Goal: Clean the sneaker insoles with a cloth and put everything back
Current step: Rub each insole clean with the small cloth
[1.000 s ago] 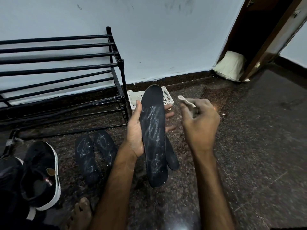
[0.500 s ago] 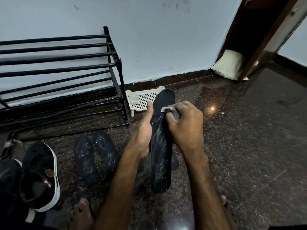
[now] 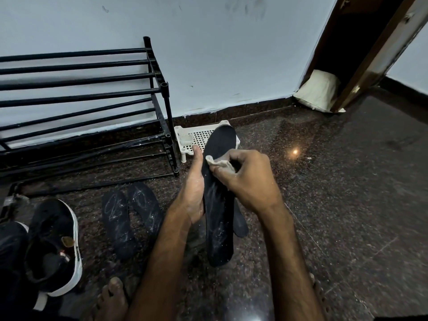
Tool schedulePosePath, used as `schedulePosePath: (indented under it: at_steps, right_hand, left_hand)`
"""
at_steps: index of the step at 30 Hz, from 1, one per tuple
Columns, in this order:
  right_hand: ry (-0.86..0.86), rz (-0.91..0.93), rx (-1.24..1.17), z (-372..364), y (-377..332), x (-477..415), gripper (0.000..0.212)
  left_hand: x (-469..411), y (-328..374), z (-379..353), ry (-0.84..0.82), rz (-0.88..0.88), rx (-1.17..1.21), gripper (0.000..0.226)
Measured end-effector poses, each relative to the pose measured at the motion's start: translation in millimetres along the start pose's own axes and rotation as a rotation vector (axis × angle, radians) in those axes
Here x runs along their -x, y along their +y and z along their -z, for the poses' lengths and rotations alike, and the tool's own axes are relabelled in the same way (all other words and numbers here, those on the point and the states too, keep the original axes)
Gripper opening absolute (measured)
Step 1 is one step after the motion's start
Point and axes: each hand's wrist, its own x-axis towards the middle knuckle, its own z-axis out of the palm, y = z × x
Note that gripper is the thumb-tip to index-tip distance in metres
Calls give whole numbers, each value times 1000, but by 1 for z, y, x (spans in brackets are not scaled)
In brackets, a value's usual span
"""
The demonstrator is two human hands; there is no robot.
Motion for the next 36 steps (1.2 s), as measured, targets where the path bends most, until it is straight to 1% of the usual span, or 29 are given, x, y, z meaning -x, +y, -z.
schedulePosePath:
  at_steps: [1,3,5,6,7,9,10,11,12,15,16,17,18,20,21,22,23,25,26,27,28,30,31,32,33,34,35,36]
  right_hand:
    - [19,-47,23,2,4,0,5]
    - [178,-89,112,4,10,-1,7]
    - [298,-49,126,1,6,-2,8]
    - [294,-12,85,-1,2,-1,9]
    - [247,28,24,-3,-2,-1,9]
    - [93,76,-56,-3,-4,1,7]
    - [34,71,-57,-2,-3,1,6]
    - [25,38,-36,-1,1,0,5]
    - [68,-7,-1,0,5,-1,3]
    - [319,-114,125,2,14,-4,3]
    - [370,-96,127,2,13,-4,4]
    - [369,-56,94,1,11,-4,4]
    - [308,-10,27,0,7,-3,4]
    - [80,41,-92,0,0,-1,3]
    - [-14,41,-98,1,0,0,3]
    - [-44,20,-56,2,2,1,4]
    - [-5,-13,12,3,6,0,4]
    - [204,-80,151,7,12,-3,1]
    - [306,-87,197,7,11,-4,2]
    - [358,-60,200,7,9,-4,2]
    - [330,-7,147,6,4,-4,2]
    - [101,78,-24,4,-4,-2,2]
    - [-22,78,-54,6,-6,0,3]
    - [-88,57,-22,8,-4,1,5]
    - [-72,21,55,11,0,-1,6]
    - [10,-17,137,15,5,-3,5]
    - [128,-39,209,19,8,-5,3]
    - [237,-34,252,21,9,-7,3]
  left_hand:
    - [-1,0,1,-17,11,-12,83]
    - [-3,-3,1,-17,17,-31,77]
    - [-5,-5,-1,-23,15,-36,71]
    - [-5,-5,0,-26,19,-26,70]
    - [-4,-4,0,-28,24,-13,71]
    - [-3,-2,2,-19,30,20,75]
    - [-3,-1,5,-22,31,32,77]
    - [-3,0,5,-33,28,39,78]
    - [-3,0,5,-45,25,34,78]
    - [-4,-4,-1,-50,51,-18,70]
    - [-4,-5,-2,-46,57,-28,69]
    - [-6,-7,-1,-39,57,-34,69]
    - [-7,-8,1,-36,55,-31,71]
    - [-8,-8,4,-8,52,11,76]
    - [-7,-8,5,2,53,39,76]
    - [-8,-8,8,4,47,53,77]
    - [-7,-7,7,-14,42,63,76]
    - [-4,-7,2,-38,59,59,72]
    - [-5,-9,1,-25,72,56,70]
    - [-6,-10,-1,-20,81,52,68]
    - [-6,-11,-1,-11,78,46,66]
    - [-7,-12,0,0,67,71,70]
    - [-6,-11,1,-3,70,101,75]
    - [-5,-9,2,-8,69,114,78]
    - [-5,-8,2,-23,60,112,78]
    - [-4,-6,2,-40,56,84,75]
    - [-4,-5,0,-50,61,54,72]
    - [-5,-5,-1,-52,68,39,70]
